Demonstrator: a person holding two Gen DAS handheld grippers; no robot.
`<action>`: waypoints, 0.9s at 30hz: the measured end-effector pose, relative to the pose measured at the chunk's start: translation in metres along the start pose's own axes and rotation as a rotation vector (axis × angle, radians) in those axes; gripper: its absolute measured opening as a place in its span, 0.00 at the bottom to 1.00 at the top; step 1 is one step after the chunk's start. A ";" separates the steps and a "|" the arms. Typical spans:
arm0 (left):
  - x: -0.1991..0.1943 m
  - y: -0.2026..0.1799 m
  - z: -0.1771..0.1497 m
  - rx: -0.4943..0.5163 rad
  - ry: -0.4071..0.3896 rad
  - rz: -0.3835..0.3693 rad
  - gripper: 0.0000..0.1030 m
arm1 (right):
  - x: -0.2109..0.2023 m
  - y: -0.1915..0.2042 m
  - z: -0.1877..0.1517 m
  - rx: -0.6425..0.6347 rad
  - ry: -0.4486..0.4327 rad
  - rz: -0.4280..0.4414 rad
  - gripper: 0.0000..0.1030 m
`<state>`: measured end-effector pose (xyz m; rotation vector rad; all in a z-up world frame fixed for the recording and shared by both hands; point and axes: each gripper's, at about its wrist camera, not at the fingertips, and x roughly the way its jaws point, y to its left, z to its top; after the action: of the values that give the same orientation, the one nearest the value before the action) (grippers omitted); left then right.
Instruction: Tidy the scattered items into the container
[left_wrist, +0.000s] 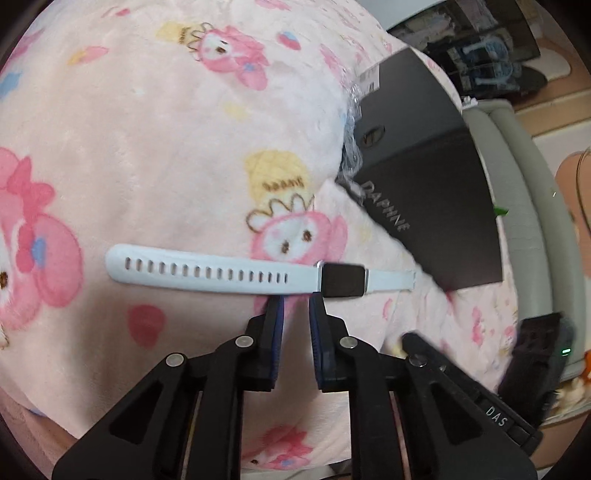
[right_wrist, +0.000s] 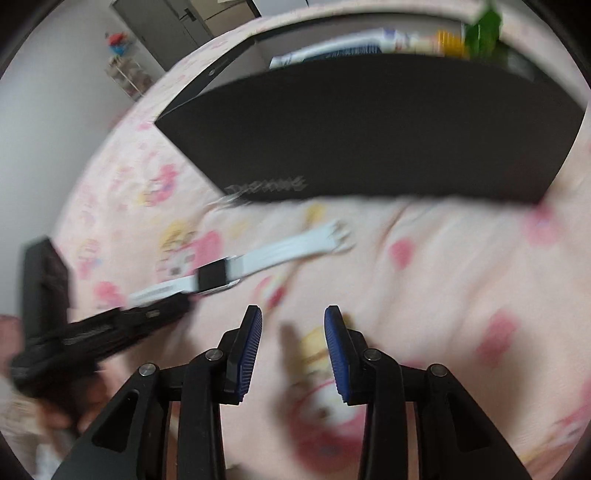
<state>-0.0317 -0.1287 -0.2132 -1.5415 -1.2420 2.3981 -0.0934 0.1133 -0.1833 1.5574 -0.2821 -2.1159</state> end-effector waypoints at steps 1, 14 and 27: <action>-0.005 -0.003 0.000 -0.001 -0.009 -0.004 0.17 | -0.001 -0.002 0.000 0.010 0.000 0.007 0.30; -0.011 0.005 0.008 -0.051 -0.075 -0.067 0.30 | 0.021 -0.023 0.035 0.164 -0.066 0.066 0.33; -0.032 -0.020 0.009 0.057 -0.194 0.148 0.06 | 0.002 0.015 0.035 -0.062 -0.170 -0.049 0.06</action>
<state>-0.0295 -0.1341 -0.1750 -1.4630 -1.1133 2.7080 -0.1225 0.0949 -0.1668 1.3650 -0.2357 -2.2769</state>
